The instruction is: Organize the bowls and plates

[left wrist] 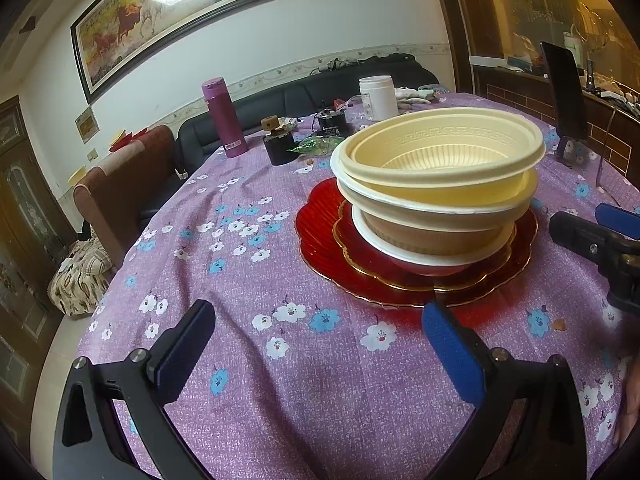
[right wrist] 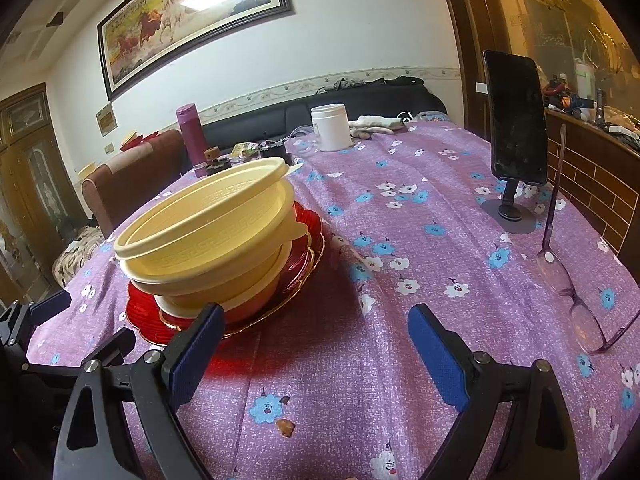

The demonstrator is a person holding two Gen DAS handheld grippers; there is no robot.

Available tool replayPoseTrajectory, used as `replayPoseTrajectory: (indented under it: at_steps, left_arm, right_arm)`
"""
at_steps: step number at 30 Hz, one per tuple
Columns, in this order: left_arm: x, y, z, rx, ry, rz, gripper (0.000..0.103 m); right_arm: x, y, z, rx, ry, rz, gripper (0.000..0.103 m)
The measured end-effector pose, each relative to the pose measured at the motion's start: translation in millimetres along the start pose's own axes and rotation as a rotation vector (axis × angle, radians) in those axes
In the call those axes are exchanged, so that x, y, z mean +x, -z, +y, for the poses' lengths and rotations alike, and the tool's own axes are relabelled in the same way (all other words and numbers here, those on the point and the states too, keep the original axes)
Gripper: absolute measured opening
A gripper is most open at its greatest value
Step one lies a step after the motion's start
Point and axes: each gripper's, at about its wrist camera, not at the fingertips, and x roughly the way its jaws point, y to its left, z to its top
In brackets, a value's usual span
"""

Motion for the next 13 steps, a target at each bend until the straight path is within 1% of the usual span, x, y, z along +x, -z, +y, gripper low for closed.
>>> replayPoseTrajectory:
  at_steps: [8,10,13]
  left_arm:
    - [0.5,-3.0,7.4,-0.026,0.020,0.013,0.103]
    - [0.4,-3.1,9.9,-0.031,0.041,0.022,0.103]
    - [-4.4,-1.7,14.1,-0.051,0.055,0.009,0.103]
  right_arm:
    - [-2.0,0.9,-0.8,0.001,0.004,-0.001,0.095]
    - [-2.6,1.1,-1.3,0.001,0.006,-0.001,0.095]
    - [-3.8,1.4,-1.8,0.005,0.008,-0.005,0.095]
